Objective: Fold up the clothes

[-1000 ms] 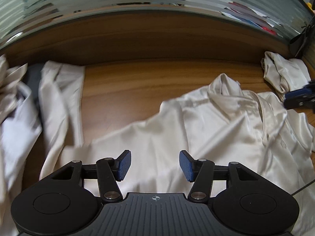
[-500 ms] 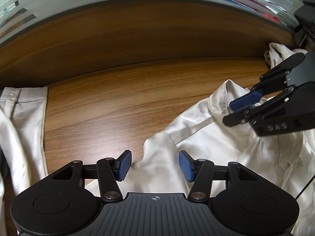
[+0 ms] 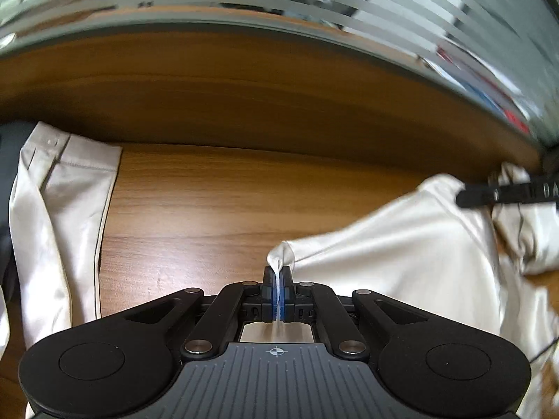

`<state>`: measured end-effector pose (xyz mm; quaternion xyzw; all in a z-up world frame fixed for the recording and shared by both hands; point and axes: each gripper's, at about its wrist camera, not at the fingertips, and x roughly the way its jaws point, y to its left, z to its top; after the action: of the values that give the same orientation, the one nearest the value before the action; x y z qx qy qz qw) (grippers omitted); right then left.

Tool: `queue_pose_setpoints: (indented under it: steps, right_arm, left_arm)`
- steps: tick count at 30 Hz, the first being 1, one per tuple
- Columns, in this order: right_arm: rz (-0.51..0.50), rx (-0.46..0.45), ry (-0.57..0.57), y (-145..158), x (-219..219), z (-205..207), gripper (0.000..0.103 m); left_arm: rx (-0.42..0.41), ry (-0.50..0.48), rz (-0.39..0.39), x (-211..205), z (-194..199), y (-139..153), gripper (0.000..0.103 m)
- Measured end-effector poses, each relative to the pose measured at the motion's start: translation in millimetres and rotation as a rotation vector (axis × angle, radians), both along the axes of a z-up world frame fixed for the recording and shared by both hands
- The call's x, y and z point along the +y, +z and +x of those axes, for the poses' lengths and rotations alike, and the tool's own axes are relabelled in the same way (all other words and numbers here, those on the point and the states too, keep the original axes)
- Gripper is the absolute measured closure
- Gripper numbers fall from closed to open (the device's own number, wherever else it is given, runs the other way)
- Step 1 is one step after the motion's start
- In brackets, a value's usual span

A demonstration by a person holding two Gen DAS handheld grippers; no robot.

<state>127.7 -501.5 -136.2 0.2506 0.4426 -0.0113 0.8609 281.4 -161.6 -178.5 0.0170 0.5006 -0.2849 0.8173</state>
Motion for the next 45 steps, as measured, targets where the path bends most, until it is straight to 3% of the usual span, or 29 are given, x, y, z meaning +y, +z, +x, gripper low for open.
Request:
queue_pose_setpoints:
  steps: [7,10,11,13,18,24,26,30,37,38,40,41,45]
  right_arm:
    - [-0.045,0.080,0.036,-40,11,20,0.100]
    - [-0.071,0.108,0.047,-48,13,21,0.090]
    - [-0.076,0.100,0.043,-44,12,20,0.087]
    - [-0.072,0.084,0.028,-30,8,12,0.080]
    - [-0.088,0.055,-0.044,4,-11,-22,0.079]
    - [-0.144,0.118,-0.122,17,-26,-76,0.078]
    - [-0.149,0.152,-0.146,11,-28,-92,0.076]
    - [-0.144,0.210,-0.145,-8,-26,-110,0.062]
    - [-0.178,0.255,-0.070,-49,-10,-93,0.055]
    - [-0.178,0.258,-0.058,-54,-10,-91,0.055]
    - [-0.185,0.263,-0.028,-61,-9,-82,0.072]
    - [-0.189,0.270,-0.013,-63,-9,-80,0.098]
    - [-0.230,0.199,0.006,-46,-16,-73,0.097]
  left_arm:
    - [0.113,0.087,0.009,5,26,-21,0.095]
    - [0.114,0.100,-0.007,5,29,-15,0.076]
    - [0.114,0.098,-0.037,6,29,-7,0.065]
    - [0.089,0.099,-0.107,15,26,11,0.055]
    - [0.043,0.065,-0.143,7,12,43,0.055]
    - [0.031,-0.015,-0.131,-9,-11,53,0.055]
    - [0.051,-0.035,-0.120,-16,-20,53,0.055]
    - [0.074,-0.080,-0.098,-33,-41,52,0.055]
    - [0.071,-0.110,-0.063,-46,-68,50,0.054]
    - [0.069,-0.107,-0.060,-45,-71,50,0.052]
    - [0.064,-0.099,-0.052,-42,-77,50,0.051]
    - [0.059,-0.096,-0.046,-39,-81,50,0.051]
    - [0.065,-0.077,-0.009,-28,-92,44,0.051]
